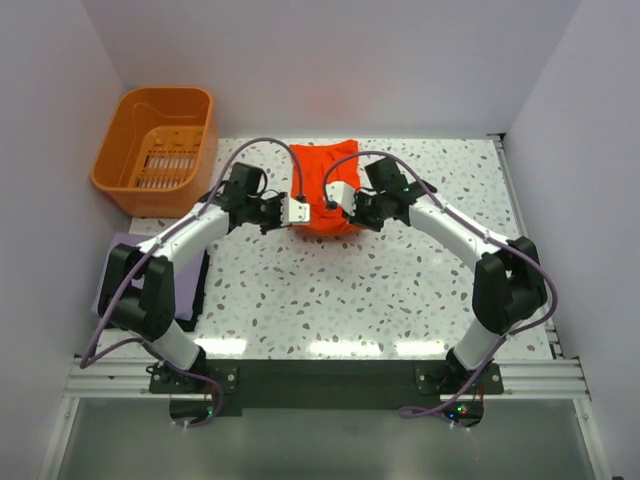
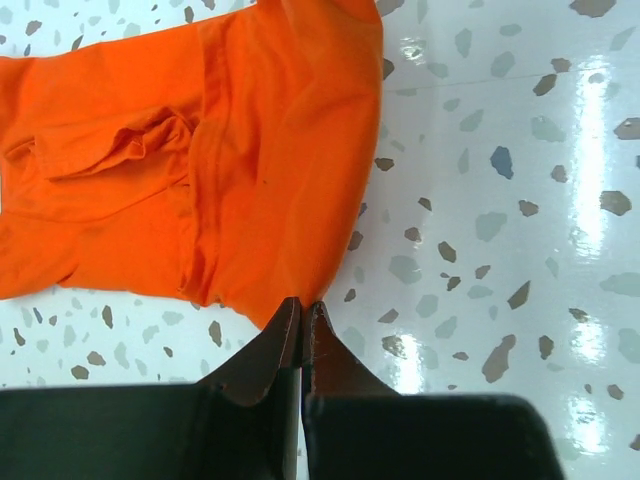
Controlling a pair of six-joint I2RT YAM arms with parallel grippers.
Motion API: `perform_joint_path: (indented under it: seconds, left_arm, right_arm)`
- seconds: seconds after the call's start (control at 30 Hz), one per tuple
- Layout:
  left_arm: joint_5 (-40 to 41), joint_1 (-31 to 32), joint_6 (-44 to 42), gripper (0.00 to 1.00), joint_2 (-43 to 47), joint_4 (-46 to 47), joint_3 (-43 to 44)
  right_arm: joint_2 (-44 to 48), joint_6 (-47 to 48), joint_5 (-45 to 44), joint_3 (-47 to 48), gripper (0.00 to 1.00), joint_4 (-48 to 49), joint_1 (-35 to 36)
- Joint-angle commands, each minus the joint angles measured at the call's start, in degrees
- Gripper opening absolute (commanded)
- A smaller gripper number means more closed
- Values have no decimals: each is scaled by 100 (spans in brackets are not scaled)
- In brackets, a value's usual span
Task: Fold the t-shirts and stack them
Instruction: Fold the tshirt
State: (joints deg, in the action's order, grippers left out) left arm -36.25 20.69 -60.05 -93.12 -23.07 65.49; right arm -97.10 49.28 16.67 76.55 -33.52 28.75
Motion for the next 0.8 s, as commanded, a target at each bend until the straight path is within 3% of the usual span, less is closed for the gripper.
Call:
perform_joint_path:
  seconds: [0.0,0.27,0.43,0.5,0.67,0.77]
  left_arm:
    - [-233,49,152,0,417,-233,-220]
    - [-628,497,213,0,1945,-1225,-1424]
    - [-1120,1058,836,0,3358,-2261,-1838]
    - [-1314,1130,1509,0,3703,-2298,-1673]
    - [-1183,1104,1804,0,3232,-2360,-1031]
    - [-1078,938,1602,0,2599,-2150,-767]
  right_arm:
    - [393,-67,152,-26,0,-462,25]
    - [2015,-216,706,-1221,0,-1595,315]
    - [3248,-550,1145,-1714,0,-2596,754]
    - [3495,-796,1190,-1557,0,-2756,763]
    - [2988,-421,1075,-1056,0,-2739,562]
    - [2206,28,1339,-478,0,-2739,-52]
